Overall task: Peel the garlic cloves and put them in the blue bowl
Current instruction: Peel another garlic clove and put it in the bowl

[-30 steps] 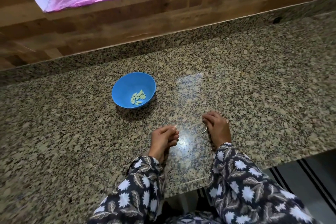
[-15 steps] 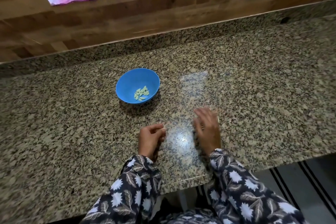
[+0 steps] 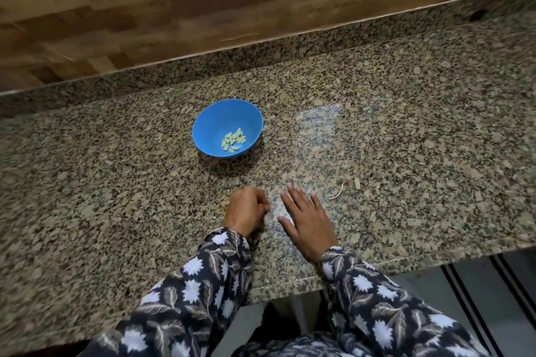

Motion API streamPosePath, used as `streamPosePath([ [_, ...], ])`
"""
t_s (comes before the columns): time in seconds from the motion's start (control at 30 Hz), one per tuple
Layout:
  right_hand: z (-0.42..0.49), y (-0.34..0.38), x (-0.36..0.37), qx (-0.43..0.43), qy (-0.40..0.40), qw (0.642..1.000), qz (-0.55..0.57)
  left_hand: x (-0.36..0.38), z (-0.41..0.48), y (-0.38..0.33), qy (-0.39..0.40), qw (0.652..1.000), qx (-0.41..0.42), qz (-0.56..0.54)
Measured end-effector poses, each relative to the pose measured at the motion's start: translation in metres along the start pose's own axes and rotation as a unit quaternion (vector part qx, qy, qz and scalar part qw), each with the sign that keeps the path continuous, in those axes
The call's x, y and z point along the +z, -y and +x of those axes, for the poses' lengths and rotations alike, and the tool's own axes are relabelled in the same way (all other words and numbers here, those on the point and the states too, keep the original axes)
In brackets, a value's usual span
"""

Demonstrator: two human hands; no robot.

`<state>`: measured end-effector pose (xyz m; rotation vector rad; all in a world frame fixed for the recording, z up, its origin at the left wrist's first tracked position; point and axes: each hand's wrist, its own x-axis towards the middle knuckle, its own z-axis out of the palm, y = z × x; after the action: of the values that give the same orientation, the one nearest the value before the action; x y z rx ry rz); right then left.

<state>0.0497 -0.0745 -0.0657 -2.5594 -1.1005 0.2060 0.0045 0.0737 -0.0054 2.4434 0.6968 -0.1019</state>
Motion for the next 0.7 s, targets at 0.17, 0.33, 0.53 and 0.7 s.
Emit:
streamPosePath([
  [0.17,-0.001,0.002,-0.003,0.006,0.022,0.999,0.025,0.003,-0.005,-0.005,-0.027,0.995,0.047,0.079],
  [0.33,-0.001,0.001,-0.006,0.007,0.033,0.999,0.029,0.002,-0.008,0.000,-0.051,0.983,0.114,0.135],
  [0.53,0.000,0.003,-0.009,0.023,0.020,0.994,0.105,0.002,-0.009,0.002,-0.027,0.997,0.067,0.012],
  [0.7,0.017,0.012,-0.034,0.068,0.060,0.932,0.352,-0.003,-0.014,0.000,-0.004,0.973,0.024,-0.230],
])
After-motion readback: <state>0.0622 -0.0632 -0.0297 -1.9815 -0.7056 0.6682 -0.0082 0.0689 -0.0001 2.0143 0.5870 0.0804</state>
